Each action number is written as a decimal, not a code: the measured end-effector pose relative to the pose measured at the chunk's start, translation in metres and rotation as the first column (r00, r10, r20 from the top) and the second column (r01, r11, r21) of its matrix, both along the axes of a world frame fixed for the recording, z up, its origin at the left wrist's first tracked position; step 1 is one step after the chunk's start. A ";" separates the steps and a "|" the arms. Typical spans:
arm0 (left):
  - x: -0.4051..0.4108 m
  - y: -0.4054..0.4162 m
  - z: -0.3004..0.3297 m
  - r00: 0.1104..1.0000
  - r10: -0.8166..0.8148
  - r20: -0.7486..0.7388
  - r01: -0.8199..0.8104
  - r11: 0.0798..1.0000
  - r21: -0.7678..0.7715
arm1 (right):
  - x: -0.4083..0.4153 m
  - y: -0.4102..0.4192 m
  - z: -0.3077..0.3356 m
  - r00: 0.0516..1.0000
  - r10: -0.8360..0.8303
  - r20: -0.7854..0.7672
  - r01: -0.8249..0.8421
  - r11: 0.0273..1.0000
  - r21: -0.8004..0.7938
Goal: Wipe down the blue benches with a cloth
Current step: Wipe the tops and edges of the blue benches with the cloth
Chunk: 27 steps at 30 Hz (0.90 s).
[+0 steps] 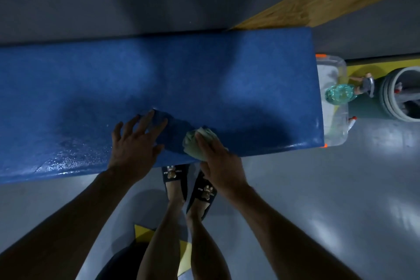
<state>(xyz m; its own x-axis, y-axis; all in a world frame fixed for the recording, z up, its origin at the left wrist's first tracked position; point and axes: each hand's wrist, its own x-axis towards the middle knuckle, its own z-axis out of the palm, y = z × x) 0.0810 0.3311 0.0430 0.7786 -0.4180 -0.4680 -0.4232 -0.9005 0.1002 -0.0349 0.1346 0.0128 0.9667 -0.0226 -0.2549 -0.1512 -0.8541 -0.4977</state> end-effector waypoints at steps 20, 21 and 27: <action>0.002 0.001 -0.010 1.000 0.017 -0.005 -0.017 1.000 -0.012 | 0.003 0.007 -0.003 0.924 -0.383 0.026 0.381 0.923 0.046; 0.003 0.003 -0.010 1.000 0.002 -0.004 -0.002 1.000 -0.011 | 0.005 0.004 -0.001 0.962 -0.273 0.030 0.272 0.962 0.026; 0.006 0.012 -0.016 0.999 -0.033 0.024 0.035 0.996 -0.078 | -0.011 -0.120 -0.002 0.943 -0.326 0.072 0.334 0.927 -0.173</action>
